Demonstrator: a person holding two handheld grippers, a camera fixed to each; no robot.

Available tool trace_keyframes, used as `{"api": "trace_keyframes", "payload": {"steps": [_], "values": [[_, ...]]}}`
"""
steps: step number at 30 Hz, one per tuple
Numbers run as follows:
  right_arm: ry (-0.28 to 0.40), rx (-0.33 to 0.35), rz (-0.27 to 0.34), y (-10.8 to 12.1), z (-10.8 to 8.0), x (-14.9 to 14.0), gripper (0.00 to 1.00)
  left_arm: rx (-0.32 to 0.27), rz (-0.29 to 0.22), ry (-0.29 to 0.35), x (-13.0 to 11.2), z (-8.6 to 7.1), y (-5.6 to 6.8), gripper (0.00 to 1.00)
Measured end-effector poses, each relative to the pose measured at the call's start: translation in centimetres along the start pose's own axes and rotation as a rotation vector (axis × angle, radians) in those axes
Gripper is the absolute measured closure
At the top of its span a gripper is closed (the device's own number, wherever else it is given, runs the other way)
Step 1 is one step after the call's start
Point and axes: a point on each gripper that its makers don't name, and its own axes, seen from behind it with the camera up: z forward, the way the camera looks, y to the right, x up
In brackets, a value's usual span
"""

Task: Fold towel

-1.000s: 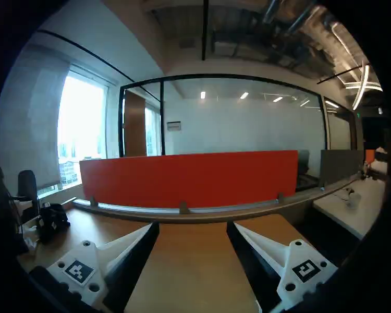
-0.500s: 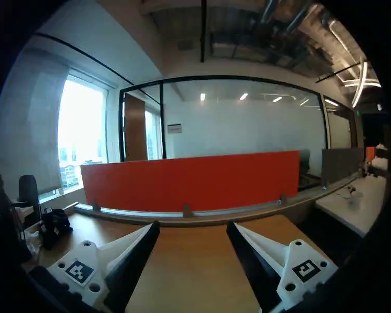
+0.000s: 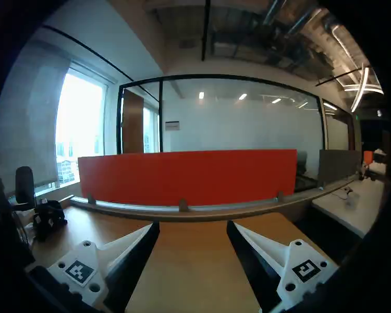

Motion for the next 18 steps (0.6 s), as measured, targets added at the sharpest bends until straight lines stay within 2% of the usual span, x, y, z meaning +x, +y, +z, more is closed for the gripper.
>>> {"api": "trace_keyframes", "payload": {"steps": [11,18], "values": [[0.018,0.017,0.004,-1.5,0.3,-1.4,0.0,-0.006,0.004,0.039,-3.8,0.7,0.6,0.03],[0.032,0.031,0.04,-2.2,0.4,-1.8,0.0,0.003,0.011,0.057,-5.7,0.5,0.4,0.03]]}}
